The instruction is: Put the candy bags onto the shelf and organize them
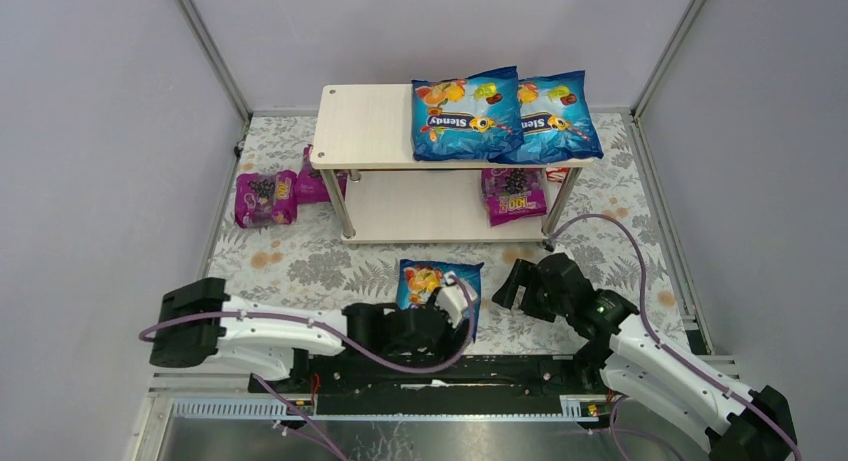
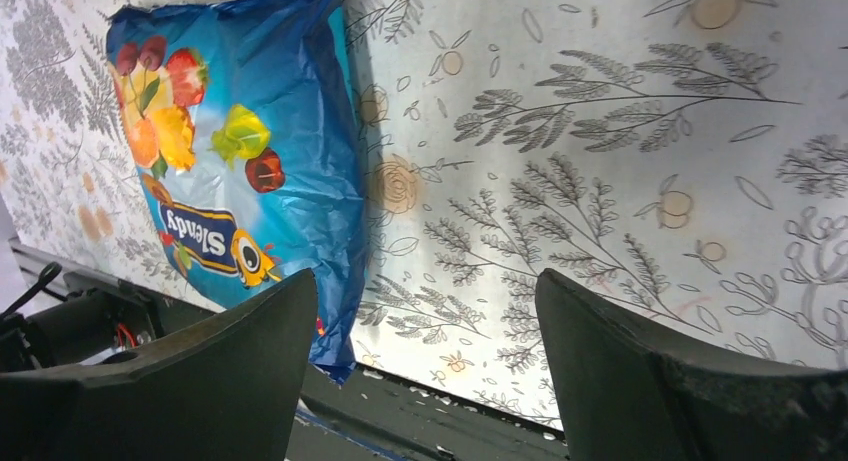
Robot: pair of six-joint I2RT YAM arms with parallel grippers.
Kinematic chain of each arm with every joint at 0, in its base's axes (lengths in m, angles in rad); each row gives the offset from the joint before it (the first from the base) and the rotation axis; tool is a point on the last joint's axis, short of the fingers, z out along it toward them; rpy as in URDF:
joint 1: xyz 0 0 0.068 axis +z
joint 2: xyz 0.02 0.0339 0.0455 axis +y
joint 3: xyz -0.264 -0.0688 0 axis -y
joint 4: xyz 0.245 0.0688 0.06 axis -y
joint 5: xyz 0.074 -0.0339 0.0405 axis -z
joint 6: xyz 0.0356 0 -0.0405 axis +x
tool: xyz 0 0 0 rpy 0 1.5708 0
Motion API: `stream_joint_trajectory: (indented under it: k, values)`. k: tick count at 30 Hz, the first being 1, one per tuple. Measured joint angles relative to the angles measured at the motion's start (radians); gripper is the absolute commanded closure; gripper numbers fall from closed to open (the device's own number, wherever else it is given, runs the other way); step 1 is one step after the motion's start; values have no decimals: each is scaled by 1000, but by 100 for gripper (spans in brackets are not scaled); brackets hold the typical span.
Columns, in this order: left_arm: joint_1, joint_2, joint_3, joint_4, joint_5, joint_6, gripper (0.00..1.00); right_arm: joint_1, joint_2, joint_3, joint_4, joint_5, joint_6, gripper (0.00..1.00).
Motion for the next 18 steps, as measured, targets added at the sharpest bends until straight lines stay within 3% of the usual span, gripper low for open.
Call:
stream_joint_trajectory:
  k: [4, 7, 18]
  values:
    - [-85, 124, 43, -6, -92, 111, 37, -2, -32, 0, -41, 32, 0, 13]
    - [-137, 212, 70, -14, -137, 182, 49, -2, -34, 0, -41, 30, 0, 13]
    - [-177, 354, 99, 21, -278, 293, 49, -3, -52, -38, -2, -19, 18, 13]
